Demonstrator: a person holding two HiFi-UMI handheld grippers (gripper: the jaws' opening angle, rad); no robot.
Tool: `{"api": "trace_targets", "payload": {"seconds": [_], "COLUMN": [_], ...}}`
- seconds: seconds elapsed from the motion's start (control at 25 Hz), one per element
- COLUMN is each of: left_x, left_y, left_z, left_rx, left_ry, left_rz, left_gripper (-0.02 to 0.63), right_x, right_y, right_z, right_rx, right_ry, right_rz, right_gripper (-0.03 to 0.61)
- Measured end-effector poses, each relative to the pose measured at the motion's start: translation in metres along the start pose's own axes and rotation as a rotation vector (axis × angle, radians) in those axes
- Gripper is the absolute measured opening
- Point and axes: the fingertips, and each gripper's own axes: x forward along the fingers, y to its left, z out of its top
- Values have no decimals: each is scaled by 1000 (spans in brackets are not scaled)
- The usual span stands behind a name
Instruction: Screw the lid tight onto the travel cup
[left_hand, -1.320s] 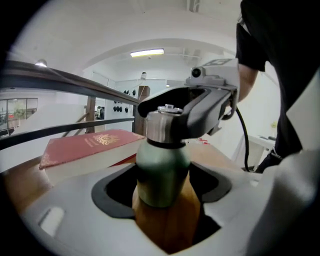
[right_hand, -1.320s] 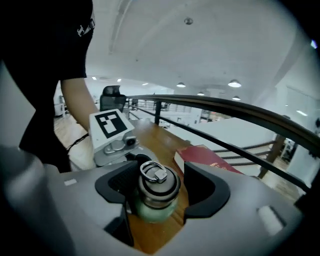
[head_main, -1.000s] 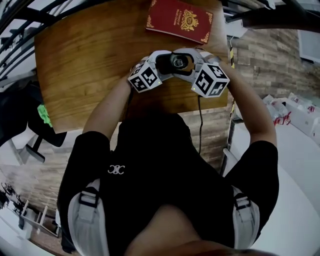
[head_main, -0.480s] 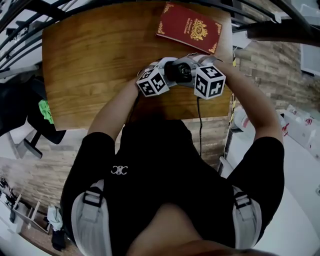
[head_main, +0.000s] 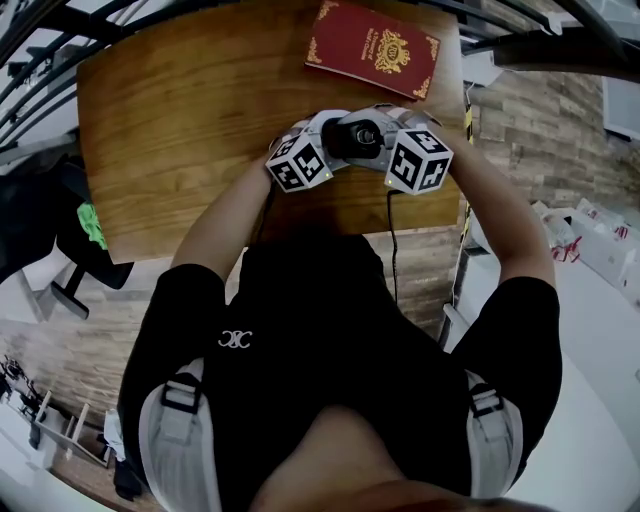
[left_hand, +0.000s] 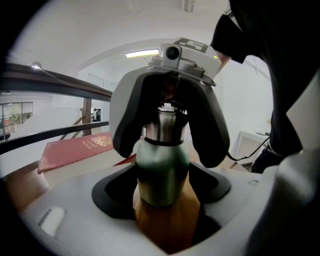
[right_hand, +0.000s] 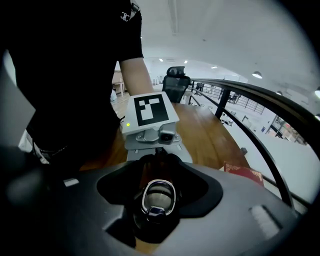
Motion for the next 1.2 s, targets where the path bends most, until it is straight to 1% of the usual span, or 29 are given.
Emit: {"api": "trace_targets", "payload": {"seconds": [0.08, 0.16, 0.4, 0.52, 0.68, 0.8, 0.92, 1.08, 1.2], "left_x": [0, 0, 0, 0, 0, 1, 1, 1, 1], "left_y": [0, 0, 1, 1, 1, 2, 2, 3, 2], "left_z": [0, 0, -1, -2, -3, -3, -3, -2, -3], "left_rx": [0, 0, -3, -8, -20, -22, -22, -24, -30], "left_ry": [0, 0, 3, 10, 13, 13, 16, 14, 11], "left_rz": [3, 6, 24, 30, 39, 47, 50, 54, 58], "left_gripper": [377, 377, 377, 377, 377, 379, 377, 378, 377], "right_x": [-1, -4, -27, -34, -45, -55, -62, -67, -68], "right_y": [-5, -12, -44, -52, -61, -68, -71, -73, -73], "right_z": [3, 5, 18, 14, 8, 1, -5, -13, -19], "right_rx": [52, 121, 331, 396, 487, 563, 617, 687, 755], "right_ry": [-46, -109, -313, -372, -404, -438, -423, -372, -356], "right_rz": [-59, -139, -464, -604, -787, -947, -1082, -1211, -1263], "right_gripper": [235, 235, 235, 235, 235, 235, 235, 236, 236]}}
